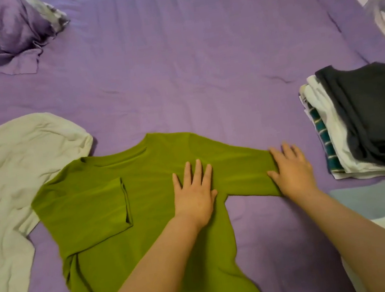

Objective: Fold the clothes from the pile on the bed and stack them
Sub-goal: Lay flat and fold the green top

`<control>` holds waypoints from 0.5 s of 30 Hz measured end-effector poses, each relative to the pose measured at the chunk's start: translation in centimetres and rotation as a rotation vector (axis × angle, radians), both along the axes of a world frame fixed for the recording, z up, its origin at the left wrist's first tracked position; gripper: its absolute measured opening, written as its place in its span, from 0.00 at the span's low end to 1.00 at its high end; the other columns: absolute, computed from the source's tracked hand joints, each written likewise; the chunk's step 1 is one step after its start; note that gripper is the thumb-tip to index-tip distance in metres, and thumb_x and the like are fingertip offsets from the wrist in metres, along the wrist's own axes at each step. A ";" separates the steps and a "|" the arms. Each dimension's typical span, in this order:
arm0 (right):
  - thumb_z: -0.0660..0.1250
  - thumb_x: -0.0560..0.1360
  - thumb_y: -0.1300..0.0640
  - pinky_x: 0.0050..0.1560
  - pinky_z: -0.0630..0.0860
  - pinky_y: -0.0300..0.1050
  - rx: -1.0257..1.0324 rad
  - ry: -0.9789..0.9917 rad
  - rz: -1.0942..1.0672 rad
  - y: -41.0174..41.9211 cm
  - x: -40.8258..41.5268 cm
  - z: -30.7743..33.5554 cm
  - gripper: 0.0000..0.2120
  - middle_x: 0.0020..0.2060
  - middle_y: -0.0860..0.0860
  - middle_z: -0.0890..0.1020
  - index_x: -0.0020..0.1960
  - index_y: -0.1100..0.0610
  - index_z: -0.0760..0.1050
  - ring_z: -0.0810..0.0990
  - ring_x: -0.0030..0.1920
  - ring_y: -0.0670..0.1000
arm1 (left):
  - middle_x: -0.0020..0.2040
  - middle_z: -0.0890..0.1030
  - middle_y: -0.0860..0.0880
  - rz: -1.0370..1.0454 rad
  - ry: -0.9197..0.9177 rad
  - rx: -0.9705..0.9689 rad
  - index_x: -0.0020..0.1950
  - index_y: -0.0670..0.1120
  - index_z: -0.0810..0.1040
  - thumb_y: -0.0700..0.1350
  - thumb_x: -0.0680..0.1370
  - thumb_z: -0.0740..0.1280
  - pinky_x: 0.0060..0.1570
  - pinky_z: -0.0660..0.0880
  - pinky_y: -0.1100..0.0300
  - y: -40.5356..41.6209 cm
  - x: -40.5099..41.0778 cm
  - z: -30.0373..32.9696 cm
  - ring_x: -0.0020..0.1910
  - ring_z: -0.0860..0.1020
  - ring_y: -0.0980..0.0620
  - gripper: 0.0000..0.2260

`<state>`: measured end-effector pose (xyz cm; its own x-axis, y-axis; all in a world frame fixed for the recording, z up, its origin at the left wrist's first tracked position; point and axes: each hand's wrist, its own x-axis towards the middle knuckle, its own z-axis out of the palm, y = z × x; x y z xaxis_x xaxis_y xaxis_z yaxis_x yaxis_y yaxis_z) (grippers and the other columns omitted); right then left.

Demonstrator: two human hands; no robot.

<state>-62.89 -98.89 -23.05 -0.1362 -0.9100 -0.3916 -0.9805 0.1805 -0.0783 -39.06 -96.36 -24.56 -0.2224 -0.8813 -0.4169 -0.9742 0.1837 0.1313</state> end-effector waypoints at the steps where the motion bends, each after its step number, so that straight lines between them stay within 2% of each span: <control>1: 0.66 0.76 0.48 0.70 0.59 0.55 0.017 -0.029 -0.059 -0.2 -0.5 -0.1 0.34 0.76 0.56 0.56 0.77 0.52 0.54 0.55 0.75 0.60 | 0.79 0.42 0.47 -0.001 -0.018 -0.008 0.79 0.50 0.41 0.61 0.81 0.51 0.72 0.43 0.36 -0.5 -0.1 -0.2 0.77 0.40 0.43 0.32; 3: 0.70 0.74 0.47 0.68 0.62 0.55 0.038 -0.103 -0.169 -0.7 -1.1 -0.4 0.40 0.74 0.59 0.60 0.77 0.56 0.51 0.61 0.72 0.62 | 0.79 0.41 0.47 -0.007 -0.045 0.002 0.79 0.49 0.41 0.67 0.78 0.51 0.71 0.43 0.35 -1.5 0.0 -0.7 0.77 0.39 0.43 0.38; 5: 0.72 0.72 0.50 0.64 0.66 0.55 0.055 -0.187 -0.308 -1.1 -1.3 -0.5 0.40 0.70 0.61 0.67 0.76 0.59 0.55 0.67 0.68 0.62 | 0.79 0.39 0.46 -0.025 -0.081 0.030 0.79 0.48 0.40 0.71 0.75 0.52 0.70 0.42 0.34 -2.2 0.1 -1.0 0.77 0.38 0.43 0.42; 6: 0.73 0.72 0.51 0.62 0.68 0.55 0.065 -0.232 -0.360 -1.2 -1.3 -0.6 0.36 0.66 0.62 0.71 0.73 0.61 0.61 0.70 0.65 0.62 | 0.79 0.39 0.46 -0.032 -0.096 0.038 0.78 0.48 0.40 0.72 0.74 0.53 0.70 0.42 0.33 -2.4 0.0 -1.1 0.77 0.38 0.43 0.44; 8: 0.71 0.73 0.54 0.52 0.70 0.51 0.057 -0.309 -0.362 -1.2 -1.2 -0.4 0.18 0.56 0.63 0.79 0.58 0.60 0.73 0.76 0.57 0.62 | 0.79 0.38 0.46 -0.028 -0.106 0.052 0.78 0.48 0.39 0.73 0.72 0.55 0.70 0.42 0.33 -2.7 -0.2 -1.0 0.77 0.38 0.43 0.46; 9: 0.70 0.73 0.55 0.46 0.69 0.50 0.023 -0.352 -0.347 -1.1 -1.0 0.0 0.11 0.51 0.63 0.80 0.50 0.59 0.74 0.77 0.53 0.62 | 0.79 0.37 0.46 -0.024 -0.102 0.064 0.78 0.49 0.39 0.72 0.72 0.56 0.70 0.42 0.33 -2.8 -0.2 -0.8 0.77 0.37 0.43 0.47; 10: 0.69 0.74 0.55 0.43 0.66 0.49 -0.024 -0.398 -0.337 -1.1 -0.7 0.4 0.08 0.48 0.63 0.80 0.46 0.59 0.73 0.77 0.50 0.63 | 0.78 0.37 0.46 -0.017 -0.090 0.081 0.78 0.49 0.39 0.72 0.72 0.58 0.71 0.42 0.34 -2.9 -0.2 -0.6 0.77 0.37 0.43 0.47; 13: 0.66 0.75 0.55 0.39 0.65 0.49 -0.149 -0.455 -0.321 -1.0 0.9 2.4 0.09 0.41 0.60 0.78 0.44 0.58 0.69 0.77 0.46 0.63 | 0.79 0.42 0.47 0.024 0.017 0.111 0.79 0.52 0.47 0.65 0.74 0.63 0.73 0.45 0.40 -2.9 0.2 0.6 0.78 0.42 0.44 0.41; 15: 0.68 0.75 0.54 0.40 0.65 0.48 -0.195 -0.480 -0.297 -1.3 2.9 3.6 0.09 0.43 0.61 0.79 0.47 0.58 0.70 0.78 0.48 0.64 | 0.78 0.58 0.47 0.111 0.107 0.045 0.75 0.53 0.61 0.61 0.77 0.61 0.72 0.54 0.46 -2.6 0.7 1.7 0.76 0.55 0.45 0.29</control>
<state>-59.97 -100.24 -19.41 -0.2448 -0.9214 -0.3018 -0.7370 0.3791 -0.5595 -38.36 -98.92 -22.83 -0.1693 -0.8840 -0.4357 -0.9683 0.0669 0.2406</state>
